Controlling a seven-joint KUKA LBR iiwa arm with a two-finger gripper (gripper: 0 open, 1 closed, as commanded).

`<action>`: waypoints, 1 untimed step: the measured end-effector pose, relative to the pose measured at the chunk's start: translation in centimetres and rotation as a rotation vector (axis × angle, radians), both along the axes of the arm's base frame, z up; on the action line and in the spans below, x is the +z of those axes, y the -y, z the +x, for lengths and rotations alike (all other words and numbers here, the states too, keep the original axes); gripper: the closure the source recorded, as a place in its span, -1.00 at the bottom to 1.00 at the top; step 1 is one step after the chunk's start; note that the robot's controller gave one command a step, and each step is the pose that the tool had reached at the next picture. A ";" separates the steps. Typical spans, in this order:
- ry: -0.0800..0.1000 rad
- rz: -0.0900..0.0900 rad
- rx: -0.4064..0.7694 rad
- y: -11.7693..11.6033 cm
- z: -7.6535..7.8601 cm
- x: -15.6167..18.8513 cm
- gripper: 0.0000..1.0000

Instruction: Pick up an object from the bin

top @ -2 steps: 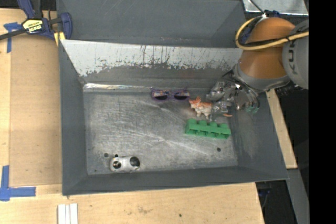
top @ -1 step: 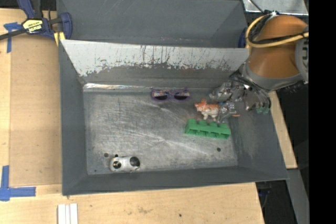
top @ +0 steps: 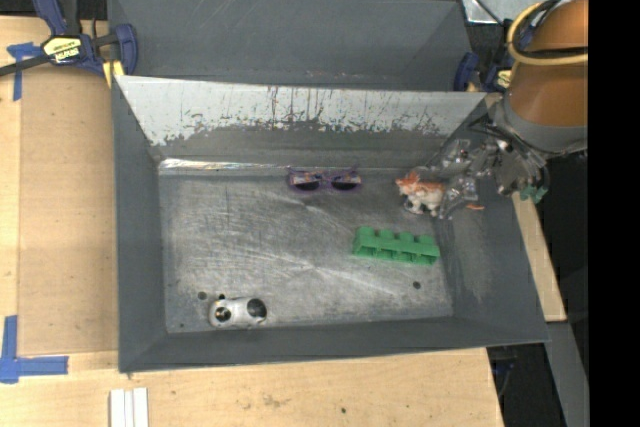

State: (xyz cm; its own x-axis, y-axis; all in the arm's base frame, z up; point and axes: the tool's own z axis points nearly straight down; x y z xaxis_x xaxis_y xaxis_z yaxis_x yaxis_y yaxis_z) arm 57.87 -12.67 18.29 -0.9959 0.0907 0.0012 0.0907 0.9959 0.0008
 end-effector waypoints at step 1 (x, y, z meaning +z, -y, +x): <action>-0.005 0.000 0.051 -2.0 -5.1 4.9 1.00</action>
Offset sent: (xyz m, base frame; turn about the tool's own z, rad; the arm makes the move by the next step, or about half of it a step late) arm -0.0361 -0.0192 0.1149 0.0372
